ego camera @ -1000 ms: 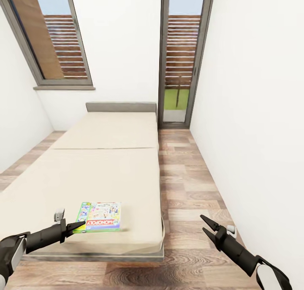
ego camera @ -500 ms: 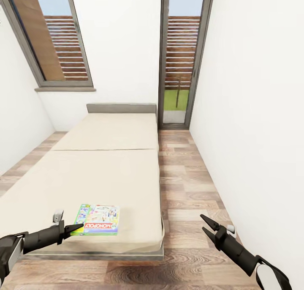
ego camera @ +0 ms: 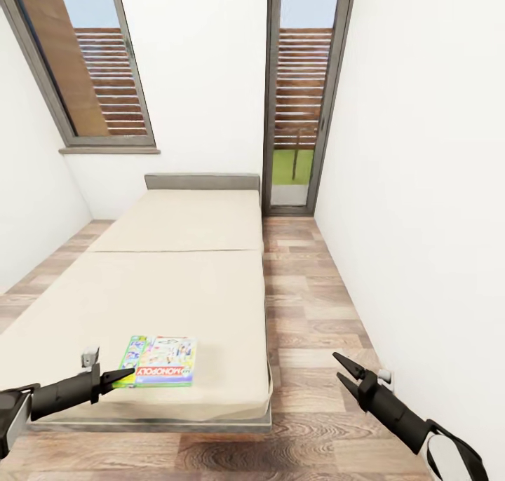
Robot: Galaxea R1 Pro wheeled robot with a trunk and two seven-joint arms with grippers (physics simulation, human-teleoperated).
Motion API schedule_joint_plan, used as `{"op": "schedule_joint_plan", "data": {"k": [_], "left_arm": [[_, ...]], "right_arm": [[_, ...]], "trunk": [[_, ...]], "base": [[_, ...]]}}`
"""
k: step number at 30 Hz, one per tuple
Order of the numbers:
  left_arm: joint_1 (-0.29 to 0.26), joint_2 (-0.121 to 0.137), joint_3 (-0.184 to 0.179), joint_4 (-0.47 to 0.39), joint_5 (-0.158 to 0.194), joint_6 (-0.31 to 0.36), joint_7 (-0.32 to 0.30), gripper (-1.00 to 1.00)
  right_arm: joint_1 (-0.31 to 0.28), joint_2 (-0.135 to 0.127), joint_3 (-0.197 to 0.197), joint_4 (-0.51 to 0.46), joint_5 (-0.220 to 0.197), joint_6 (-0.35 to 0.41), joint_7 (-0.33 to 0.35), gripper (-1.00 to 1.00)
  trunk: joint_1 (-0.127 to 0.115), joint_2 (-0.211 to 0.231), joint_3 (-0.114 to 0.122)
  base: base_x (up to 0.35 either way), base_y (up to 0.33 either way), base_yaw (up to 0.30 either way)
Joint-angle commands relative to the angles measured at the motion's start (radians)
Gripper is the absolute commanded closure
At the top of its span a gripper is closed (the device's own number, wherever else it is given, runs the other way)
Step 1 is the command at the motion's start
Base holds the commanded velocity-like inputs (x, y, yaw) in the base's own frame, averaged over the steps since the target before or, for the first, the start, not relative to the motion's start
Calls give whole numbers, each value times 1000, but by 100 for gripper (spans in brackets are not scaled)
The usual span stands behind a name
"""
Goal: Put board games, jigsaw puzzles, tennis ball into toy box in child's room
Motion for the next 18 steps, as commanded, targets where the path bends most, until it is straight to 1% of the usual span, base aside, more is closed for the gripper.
{"op": "schedule_joint_plan", "data": {"k": [1, 6, 12, 15, 18], "left_arm": [[0, 6, 0, 0, -1, 10, -12, 100], [-1, 26, 0, 0, -1, 10, -25, 100], [0, 32, 0, 0, -3, 11, -28, 100], [0, 41, 0, 0, -4, 11, -28, 100], [0, 48, 0, 0, -4, 11, -29, 100]], "right_arm": [[-1, -2, -1, -15, 2, 8, -2, -100], [-1, -5, 3, -31, 7, 9, -9, -100], [5, -4, 8, -43, 8, 2, -7, -100], [6, -1, 11, -46, 8, 1, -9, -100], [6, 2, 12, -54, 9, 0, -12, -100]], "trunk": [[-4, 7, 2], [-23, 42, 18], [-46, 84, 37], [-58, 105, 46], [-69, 126, 57]], "base": [[0, 0, 0], [0, 0, 0], [0, 0, 0], [-25, 0, 9], [-67, 0, 111]]}}
